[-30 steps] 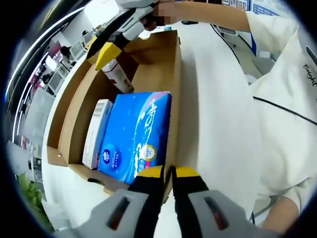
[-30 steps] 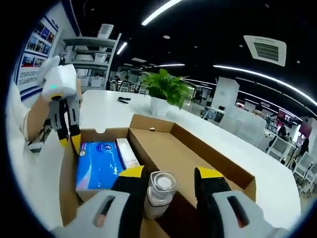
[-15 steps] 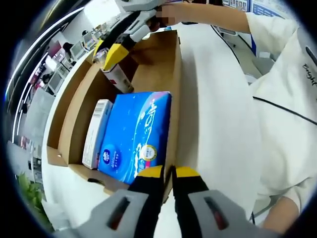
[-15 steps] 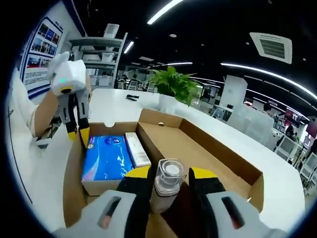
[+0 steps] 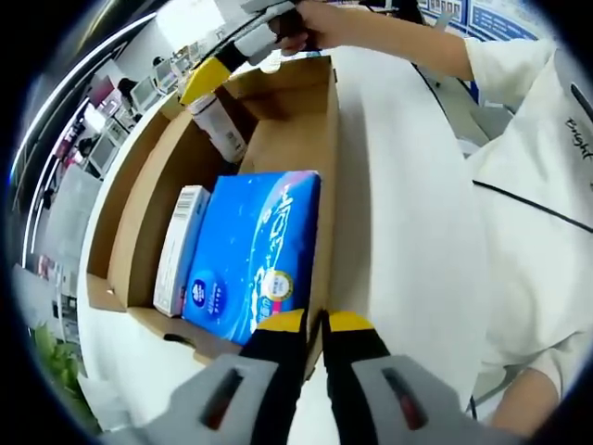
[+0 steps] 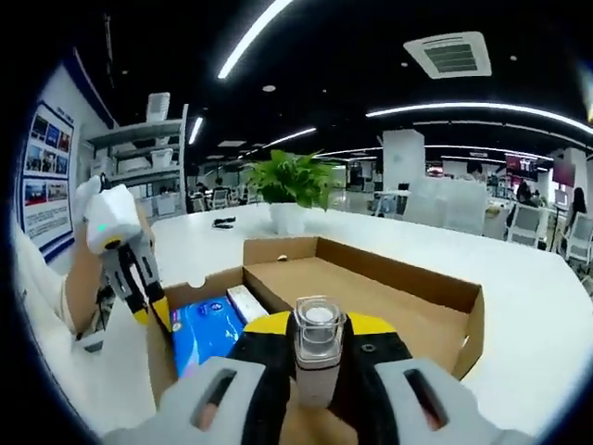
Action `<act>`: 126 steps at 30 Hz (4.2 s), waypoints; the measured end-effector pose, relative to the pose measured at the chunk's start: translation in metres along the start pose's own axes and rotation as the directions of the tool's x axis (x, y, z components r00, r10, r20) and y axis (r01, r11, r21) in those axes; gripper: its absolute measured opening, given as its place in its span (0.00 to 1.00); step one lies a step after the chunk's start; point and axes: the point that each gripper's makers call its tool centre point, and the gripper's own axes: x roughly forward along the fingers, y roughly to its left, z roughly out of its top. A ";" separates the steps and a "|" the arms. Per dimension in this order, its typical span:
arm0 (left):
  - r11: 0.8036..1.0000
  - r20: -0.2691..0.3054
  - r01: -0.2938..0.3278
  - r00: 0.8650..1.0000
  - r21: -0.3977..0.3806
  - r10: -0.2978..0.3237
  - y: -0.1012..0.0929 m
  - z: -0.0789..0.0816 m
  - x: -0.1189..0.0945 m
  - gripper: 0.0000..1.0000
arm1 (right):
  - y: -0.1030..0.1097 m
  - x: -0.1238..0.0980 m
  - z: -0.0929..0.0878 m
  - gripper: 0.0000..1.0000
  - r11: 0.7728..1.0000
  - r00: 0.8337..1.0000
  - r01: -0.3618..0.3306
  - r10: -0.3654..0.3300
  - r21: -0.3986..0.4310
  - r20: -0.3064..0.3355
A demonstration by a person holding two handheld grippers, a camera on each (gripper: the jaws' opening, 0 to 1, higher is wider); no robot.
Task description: Operate the shoe box by opening the lid, removing the specified soft item, and placing it in the target area until the item is outside and the box remains undamaged.
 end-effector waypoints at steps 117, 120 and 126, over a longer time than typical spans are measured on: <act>1.000 -0.023 0.016 1.000 -0.026 -0.017 -0.001 -0.001 0.001 0.05 | -0.079 -0.292 0.034 0.19 0.678 0.668 0.735 -0.720 -0.016 0.190; 0.999 -0.023 0.017 1.000 -0.027 -0.018 -0.001 -0.001 0.001 0.05 | -0.081 -0.291 0.031 0.19 0.681 0.671 0.732 -0.715 -0.022 0.198; 0.999 -0.031 0.018 0.999 -0.030 -0.019 -0.001 -0.001 0.001 0.05 | -0.103 -0.295 0.018 0.19 0.662 0.650 0.750 -0.731 -0.015 0.208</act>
